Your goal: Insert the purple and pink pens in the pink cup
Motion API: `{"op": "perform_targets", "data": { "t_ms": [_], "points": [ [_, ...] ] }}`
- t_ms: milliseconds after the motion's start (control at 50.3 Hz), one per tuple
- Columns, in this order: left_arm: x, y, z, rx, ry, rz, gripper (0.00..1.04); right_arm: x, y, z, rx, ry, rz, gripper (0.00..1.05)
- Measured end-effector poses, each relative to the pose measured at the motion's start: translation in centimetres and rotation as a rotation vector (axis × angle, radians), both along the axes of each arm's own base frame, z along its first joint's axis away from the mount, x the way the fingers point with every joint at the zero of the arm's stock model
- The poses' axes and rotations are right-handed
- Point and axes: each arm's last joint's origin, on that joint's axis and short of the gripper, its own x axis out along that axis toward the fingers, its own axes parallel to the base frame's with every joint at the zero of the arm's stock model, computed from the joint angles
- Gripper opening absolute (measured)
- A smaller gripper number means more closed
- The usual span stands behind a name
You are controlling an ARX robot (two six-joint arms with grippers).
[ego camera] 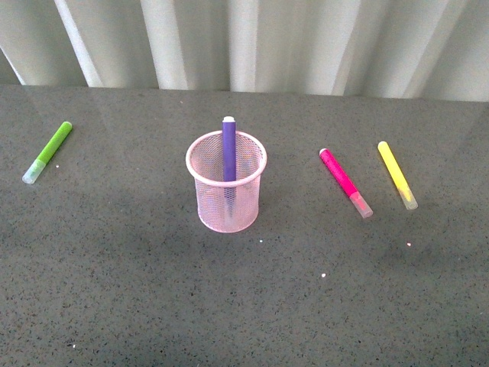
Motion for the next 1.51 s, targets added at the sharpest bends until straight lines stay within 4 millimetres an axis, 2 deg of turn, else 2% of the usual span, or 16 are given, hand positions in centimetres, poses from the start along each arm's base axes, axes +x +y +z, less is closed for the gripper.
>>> {"op": "perform_targets", "data": {
  "t_ms": [497,616,695,795,874,1013,1093,1172,1212,1232,1311,1351,1510],
  "points": [
    [-1.4,0.0,-0.3,0.000,0.006,0.001,0.05,0.0,0.0,0.0,0.000,0.000,0.000,0.98],
    [-1.4,0.0,-0.3,0.000,0.005,0.001,0.31,0.0,0.0,0.0,0.000,0.000,0.000,0.98],
    [-1.4,0.0,-0.3,0.000,0.006,0.001,0.49,0.2,0.0,0.4,0.086,-0.027,0.094,0.98],
    [-1.4,0.0,-0.3,0.000,0.006,0.001,0.67,1.1,-0.2,2.0,0.158,-0.078,0.099,0.98],
    [-1.4,0.0,-0.3,0.000,0.006,0.001,0.79,2.4,-0.4,4.0,0.158,-0.146,0.082,0.98],
    [-1.4,0.0,-0.3,0.002,0.006,0.001,1.00,6.3,-0.8,8.0,0.142,-0.254,0.043,0.98],
    [-1.4,0.0,-0.3,0.002,0.006,0.001,0.97,9.7,-0.9,9.6,0.138,-0.236,0.038,0.98],
    [-1.4,0.0,-0.3,0.003,0.006,0.001,0.98,13.3,-0.9,10.1,0.128,-0.168,0.017,0.98],
    [-1.4,0.0,-0.3,0.003,0.006,0.001,0.98,16.1,-0.8,10.0,0.121,-0.079,0.005,0.98],
    [-1.4,0.0,-0.3,0.003,0.006,0.001,0.98,16.7,-0.7,9.9,0.121,-0.056,-0.001,0.98],
    [-1.4,0.0,-0.3,0.003,0.006,0.001,0.98,24.2,0.1,7.7,0.070,0.197,-0.024,0.98],
    [-1.4,0.0,-0.3,0.003,0.006,0.001,0.98,26.6,0.5,6.7,0.051,0.283,-0.044,0.98],
    [-1.4,0.0,-0.3,0.003,0.006,0.001,0.98,32.2,2.3,3.4,-0.027,0.503,-0.039,0.98]
  ]
}}
